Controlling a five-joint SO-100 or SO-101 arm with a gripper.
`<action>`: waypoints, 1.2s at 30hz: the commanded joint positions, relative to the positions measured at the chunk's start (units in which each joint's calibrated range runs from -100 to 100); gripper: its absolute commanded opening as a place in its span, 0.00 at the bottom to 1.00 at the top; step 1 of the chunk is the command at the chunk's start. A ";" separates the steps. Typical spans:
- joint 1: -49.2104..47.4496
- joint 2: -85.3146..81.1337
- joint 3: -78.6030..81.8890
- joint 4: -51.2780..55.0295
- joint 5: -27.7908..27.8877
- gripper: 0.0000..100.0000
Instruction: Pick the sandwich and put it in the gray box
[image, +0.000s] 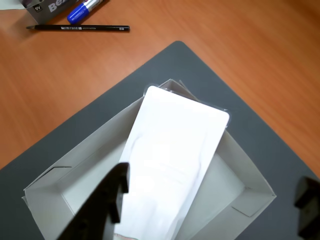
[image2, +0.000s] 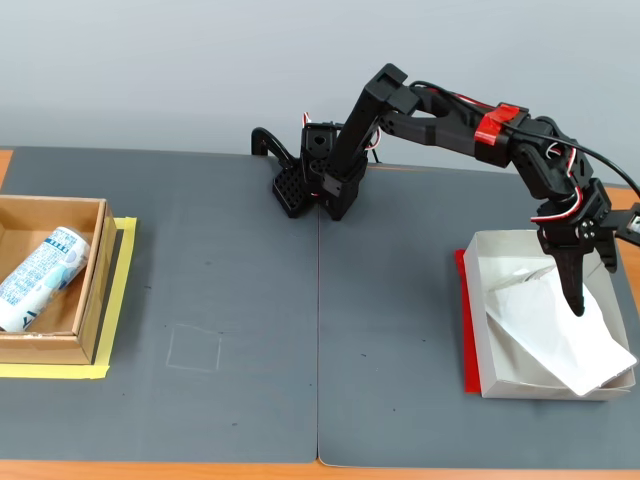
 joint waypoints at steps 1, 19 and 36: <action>1.57 -1.85 -2.25 0.13 -0.10 0.37; 2.91 -3.54 -2.07 0.31 0.32 0.16; 5.15 -7.02 -2.07 0.31 0.32 0.02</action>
